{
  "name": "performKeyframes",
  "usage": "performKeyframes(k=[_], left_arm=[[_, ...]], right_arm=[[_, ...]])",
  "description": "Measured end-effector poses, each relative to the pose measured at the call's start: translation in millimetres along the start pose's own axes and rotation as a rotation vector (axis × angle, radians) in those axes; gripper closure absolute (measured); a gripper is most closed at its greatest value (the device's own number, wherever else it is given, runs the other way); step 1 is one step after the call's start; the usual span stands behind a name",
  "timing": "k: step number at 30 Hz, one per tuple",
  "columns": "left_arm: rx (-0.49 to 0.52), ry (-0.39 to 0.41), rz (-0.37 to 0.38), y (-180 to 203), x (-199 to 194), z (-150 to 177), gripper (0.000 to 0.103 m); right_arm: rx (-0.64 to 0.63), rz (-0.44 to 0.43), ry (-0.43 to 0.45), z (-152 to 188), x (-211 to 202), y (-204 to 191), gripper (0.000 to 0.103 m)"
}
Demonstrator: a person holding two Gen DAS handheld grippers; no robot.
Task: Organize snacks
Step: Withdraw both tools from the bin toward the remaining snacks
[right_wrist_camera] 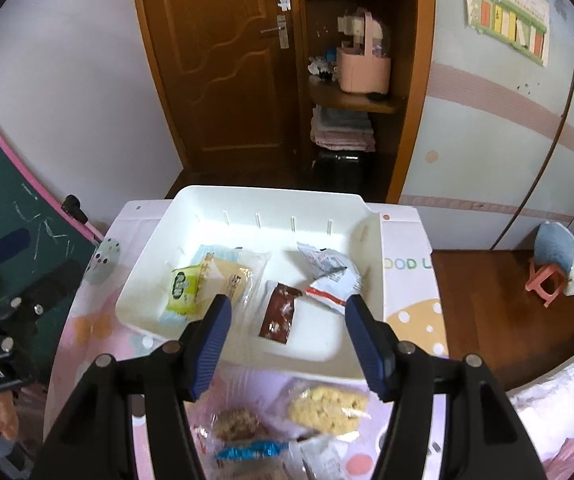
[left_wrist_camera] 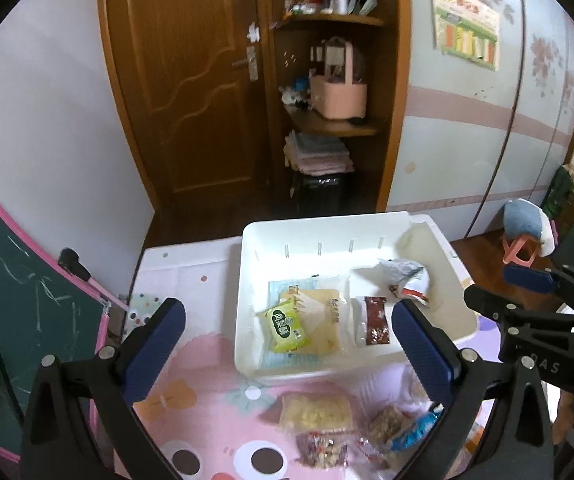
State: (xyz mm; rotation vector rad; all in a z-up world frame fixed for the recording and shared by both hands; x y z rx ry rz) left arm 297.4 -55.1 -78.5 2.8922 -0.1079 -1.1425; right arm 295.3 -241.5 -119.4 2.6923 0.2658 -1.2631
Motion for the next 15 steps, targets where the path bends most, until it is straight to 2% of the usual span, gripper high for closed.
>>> performKeyframes(k=[2,9,10,12,15], left_arm=[[0.018,0.032,-0.014,2.1,-22.3,3.1,0.000],[0.086,0.066,0.034,14.8,-84.0,18.0,0.000],[0.090,0.074,0.040,15.9,-92.9,20.0,0.000],[0.092,0.084,0.057,16.8,-110.8,25.5,0.000],[0.086,0.076,0.097,17.9,-129.6,35.5,0.000]], right_arm=[[-0.019,0.016,0.014,3.7,-16.2,-3.4,0.043],[-0.149,0.131,0.133,20.3,-93.4,-24.7,0.043],[-0.160,0.139,0.149,23.0,-104.7,-27.3,0.041],[-0.165,0.139,0.173,28.1,-121.7,-32.0,0.034],[-0.179,0.122,0.188,41.9,-140.7,-37.6,0.033]])
Point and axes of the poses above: each gripper's, at about its wrist camera, not at the fingertips, and x roughly the way its jaws point, y to its right, z to its underside, the point moved 8 cm from there along x, roughly the way its jaws point, and after that the axes turned 8 degrees about -x, right-handed, at the moved point
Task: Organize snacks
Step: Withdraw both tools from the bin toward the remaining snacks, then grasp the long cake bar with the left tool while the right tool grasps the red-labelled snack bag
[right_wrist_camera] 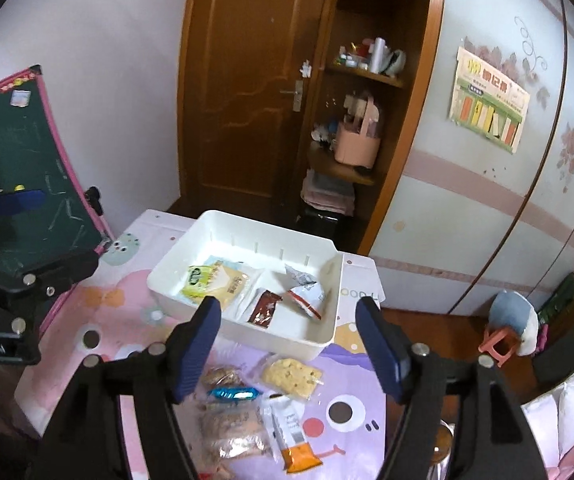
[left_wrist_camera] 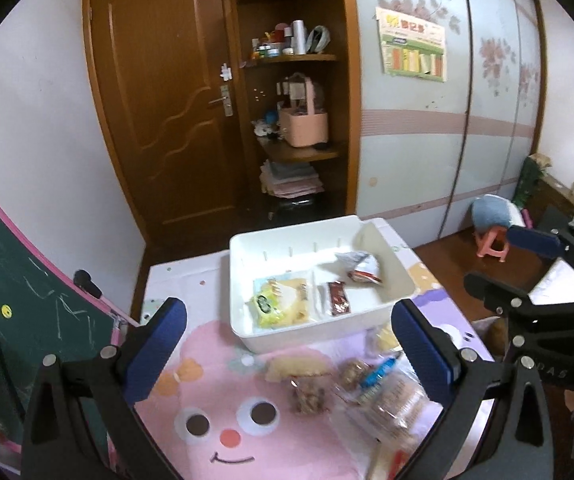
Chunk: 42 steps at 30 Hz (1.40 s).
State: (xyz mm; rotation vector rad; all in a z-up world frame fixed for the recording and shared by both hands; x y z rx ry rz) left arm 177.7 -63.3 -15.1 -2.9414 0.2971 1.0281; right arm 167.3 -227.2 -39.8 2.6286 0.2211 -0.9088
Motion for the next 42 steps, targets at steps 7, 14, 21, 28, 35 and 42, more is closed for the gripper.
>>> performKeyframes(k=[7,14,21,28,35,42], left_arm=[[-0.016,-0.036,0.086,10.7,-25.3,40.0,0.000],[0.005,-0.056,0.131,28.7,-14.6,108.6,0.000],[0.040,-0.233,0.121,42.2,49.1,211.7,0.000],[0.043,-0.438,0.148,50.3,90.8,267.1,0.000],[0.051,-0.504,0.140,53.9,96.0,289.0,0.000],[0.038,-0.524,0.122,52.1,99.3,287.7,0.000]], right_arm=[[0.001,-0.045,0.022,32.5,-29.8,-15.0,0.033],[0.085,-0.049,-0.004,90.3,-23.1,-21.7,0.033],[0.207,-0.018,-0.154,177.3,22.6,-21.0,0.033],[-0.022,-0.092,-0.359,250.8,48.9,-57.2,0.033],[0.064,-0.302,-0.405,280.7,61.2,-83.7,0.033],[0.165,-0.452,-0.422,285.4,78.9,-97.6,0.033]])
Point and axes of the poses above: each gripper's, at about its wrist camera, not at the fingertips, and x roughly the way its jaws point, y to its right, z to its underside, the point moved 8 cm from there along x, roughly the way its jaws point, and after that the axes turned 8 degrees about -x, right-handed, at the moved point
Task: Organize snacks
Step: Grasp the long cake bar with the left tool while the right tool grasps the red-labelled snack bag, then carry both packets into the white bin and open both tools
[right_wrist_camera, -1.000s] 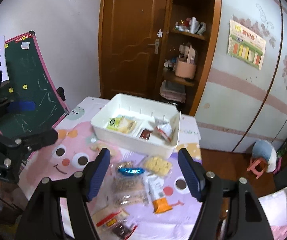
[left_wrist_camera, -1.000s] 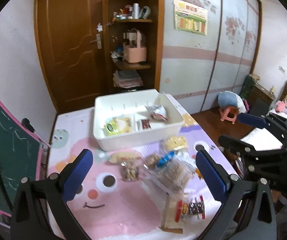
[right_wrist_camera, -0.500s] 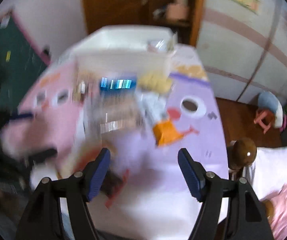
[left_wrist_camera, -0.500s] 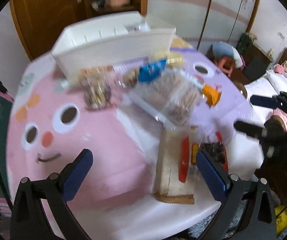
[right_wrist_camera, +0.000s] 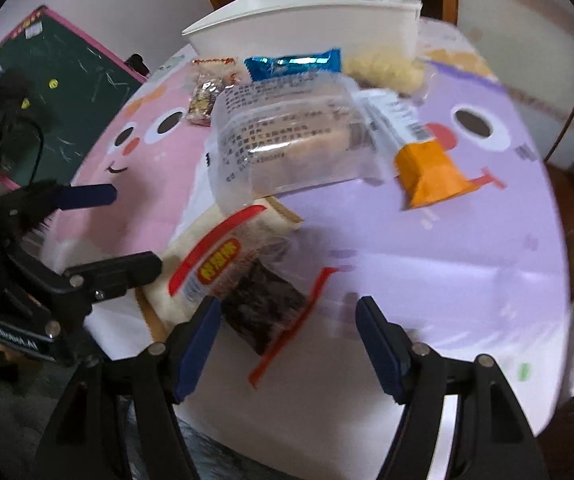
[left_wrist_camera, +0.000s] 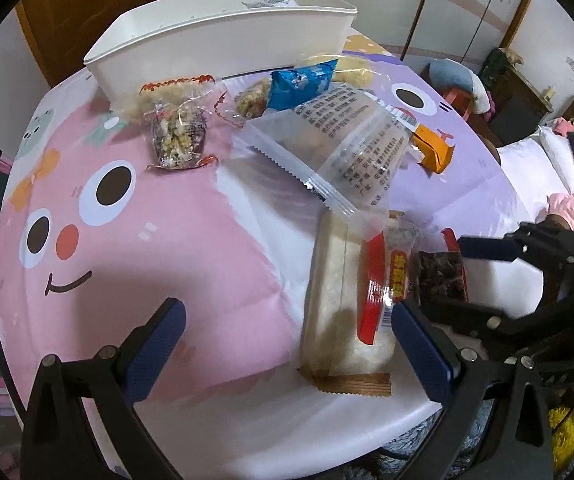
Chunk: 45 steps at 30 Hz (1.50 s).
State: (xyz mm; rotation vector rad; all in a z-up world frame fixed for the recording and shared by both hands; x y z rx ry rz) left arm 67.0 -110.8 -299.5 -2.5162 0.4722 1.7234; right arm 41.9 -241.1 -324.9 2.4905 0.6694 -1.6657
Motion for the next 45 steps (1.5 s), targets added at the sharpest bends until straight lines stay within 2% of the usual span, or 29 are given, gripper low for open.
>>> performKeyframes(k=[4,7,10,18,23,26,28,29,30,35,39,45], left_arm=[[-0.011,-0.011,-0.005,-1.7,2.3,-0.1,0.000],[-0.014,-0.021,-0.009,-1.3,5.7,0.0,0.000],[-0.009,-0.029,-0.009,0.6,7.6,0.7,0.000],[0.031,-0.091,0.000,17.7,28.8,2.6,0.000],[0.079,-0.129,-0.049,31.5,49.4,4.2,0.000],[0.099,-0.104,-0.038,38.8,47.9,1.2,0.009],[0.105,-0.090,-0.031,41.4,44.9,-0.2,0.021],[0.124,-0.075,-0.023,45.4,40.9,-1.5,0.041],[0.136,-0.065,-0.017,48.4,38.1,-3.3,0.050],[0.144,-0.064,-0.009,54.6,36.0,-1.9,0.051],[0.101,-0.062,0.046,43.8,29.4,-0.7,0.051],[0.075,0.015,0.083,30.9,0.4,-7.8,0.051]], right_arm=[[-0.064,0.011,0.011,-0.7,3.7,-13.3,0.032],[-0.117,0.046,0.019,-1.5,5.2,-17.0,0.046],[-0.074,0.022,0.031,0.3,1.2,-9.3,0.048],[0.109,0.125,0.048,16.7,-20.1,48.1,0.048],[0.104,0.144,0.048,18.9,-20.7,50.3,0.048],[0.091,0.157,0.046,17.5,-17.7,47.2,0.048],[0.097,0.154,0.048,16.8,-17.5,45.7,0.048],[0.098,0.152,0.050,16.5,-17.5,45.2,0.048],[0.097,0.152,0.052,16.0,-17.4,44.8,0.048],[0.104,0.146,0.050,15.4,-17.2,45.7,0.048],[0.126,0.123,0.050,16.2,-17.1,44.9,0.049],[0.113,0.099,0.085,9.4,-30.0,33.9,0.049]])
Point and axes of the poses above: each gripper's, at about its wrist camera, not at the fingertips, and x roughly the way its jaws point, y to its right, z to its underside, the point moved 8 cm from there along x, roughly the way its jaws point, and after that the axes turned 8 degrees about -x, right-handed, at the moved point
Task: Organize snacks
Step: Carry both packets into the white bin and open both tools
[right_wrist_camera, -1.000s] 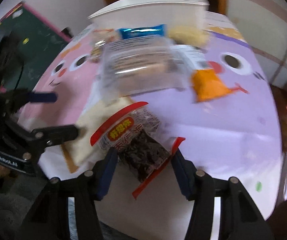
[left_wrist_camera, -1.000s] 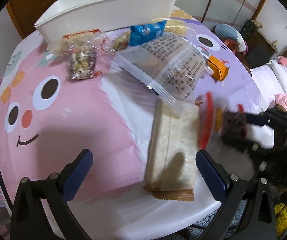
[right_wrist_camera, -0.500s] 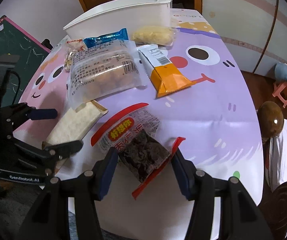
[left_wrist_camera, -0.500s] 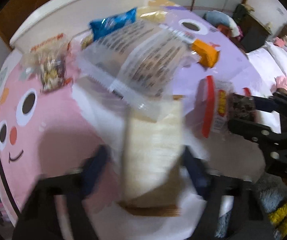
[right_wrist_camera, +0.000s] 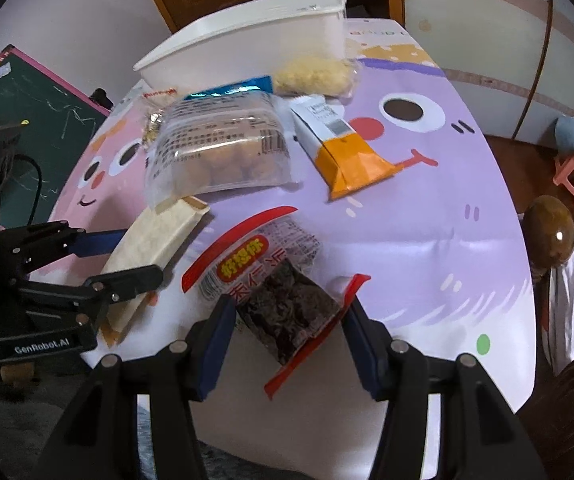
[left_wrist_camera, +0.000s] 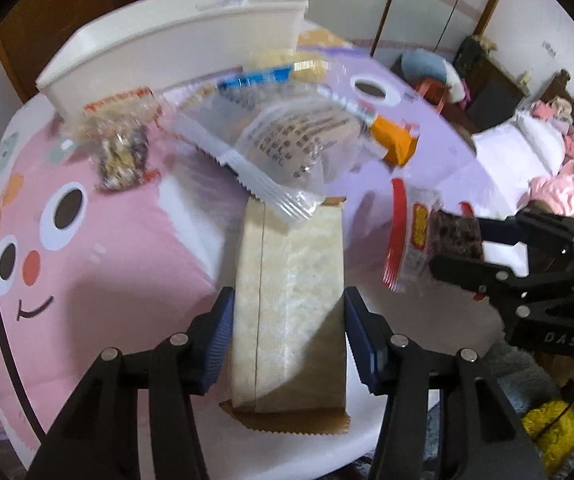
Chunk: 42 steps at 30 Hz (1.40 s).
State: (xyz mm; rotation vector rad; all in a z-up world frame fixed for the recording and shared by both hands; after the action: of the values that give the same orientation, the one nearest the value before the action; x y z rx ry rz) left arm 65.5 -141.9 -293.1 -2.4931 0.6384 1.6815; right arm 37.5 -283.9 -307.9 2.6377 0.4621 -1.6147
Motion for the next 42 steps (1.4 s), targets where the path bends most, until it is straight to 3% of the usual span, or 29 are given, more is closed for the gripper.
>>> performKeyframes(k=[7,14,24,34,42], left_arm=[[-0.007,0.129,0.038,-2.3,-42.9,-14.6,0.051],[-0.041,0.244,0.039,-13.9,-87.6,-33.8,0.051],[-0.110,0.410,0.016,-45.5,-152.9,-76.9,0.051],[-0.203,0.473,-0.091,-94.8,-175.1,-159.4,0.051],[-0.269,0.485,-0.134,-128.7,-164.4,-240.9,0.051]], right_arm=[[-0.031,-0.030,0.064,-20.6,-25.4,-19.2,0.049],[-0.060,-0.061,0.154,-50.3,-54.3,-35.5,0.049],[-0.084,-0.128,0.216,-97.0,-65.3,-53.7,0.049],[-0.053,-0.046,0.347,-204.5,-87.3,-30.6,0.049],[-0.038,0.020,0.419,-297.0,-89.4,-14.9,0.048]])
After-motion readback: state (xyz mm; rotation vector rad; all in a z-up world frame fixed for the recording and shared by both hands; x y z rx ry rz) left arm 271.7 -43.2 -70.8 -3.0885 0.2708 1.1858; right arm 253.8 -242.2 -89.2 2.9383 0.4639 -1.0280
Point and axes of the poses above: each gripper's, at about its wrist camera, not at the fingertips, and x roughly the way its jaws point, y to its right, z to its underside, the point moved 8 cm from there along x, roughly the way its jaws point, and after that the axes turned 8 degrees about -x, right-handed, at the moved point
